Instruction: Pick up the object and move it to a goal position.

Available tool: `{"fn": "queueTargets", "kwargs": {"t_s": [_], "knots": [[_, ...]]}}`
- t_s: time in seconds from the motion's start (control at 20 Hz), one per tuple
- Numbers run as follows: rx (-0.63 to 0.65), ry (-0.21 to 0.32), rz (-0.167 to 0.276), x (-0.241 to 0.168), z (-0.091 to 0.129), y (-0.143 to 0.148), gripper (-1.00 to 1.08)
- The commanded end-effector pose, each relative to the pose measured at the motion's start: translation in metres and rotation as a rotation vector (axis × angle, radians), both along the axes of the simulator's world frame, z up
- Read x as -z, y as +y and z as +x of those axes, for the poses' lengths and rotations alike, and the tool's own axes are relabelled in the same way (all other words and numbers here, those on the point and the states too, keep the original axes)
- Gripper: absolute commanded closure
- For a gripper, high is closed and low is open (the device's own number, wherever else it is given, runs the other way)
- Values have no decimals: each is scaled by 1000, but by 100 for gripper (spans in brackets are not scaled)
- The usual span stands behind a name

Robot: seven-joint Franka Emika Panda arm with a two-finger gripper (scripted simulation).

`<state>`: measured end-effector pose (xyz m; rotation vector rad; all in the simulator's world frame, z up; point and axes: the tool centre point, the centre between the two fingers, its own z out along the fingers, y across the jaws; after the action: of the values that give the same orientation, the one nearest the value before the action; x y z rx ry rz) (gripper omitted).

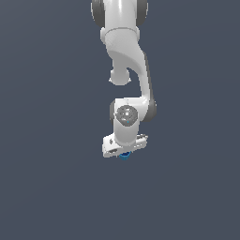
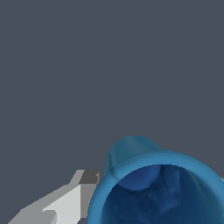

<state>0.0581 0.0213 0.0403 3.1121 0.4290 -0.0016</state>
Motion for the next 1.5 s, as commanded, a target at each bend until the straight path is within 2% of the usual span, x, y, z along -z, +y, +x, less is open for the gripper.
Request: {"fn": "queueTargets", "kwargs": {"t_s": [0.0,0.55,1.45], "knots": [[0,0,0,-2,0,-1,108],[0,0,0,-48,-14,-16,108],[-1,-1,1,-209,-56,-67,108]]}}
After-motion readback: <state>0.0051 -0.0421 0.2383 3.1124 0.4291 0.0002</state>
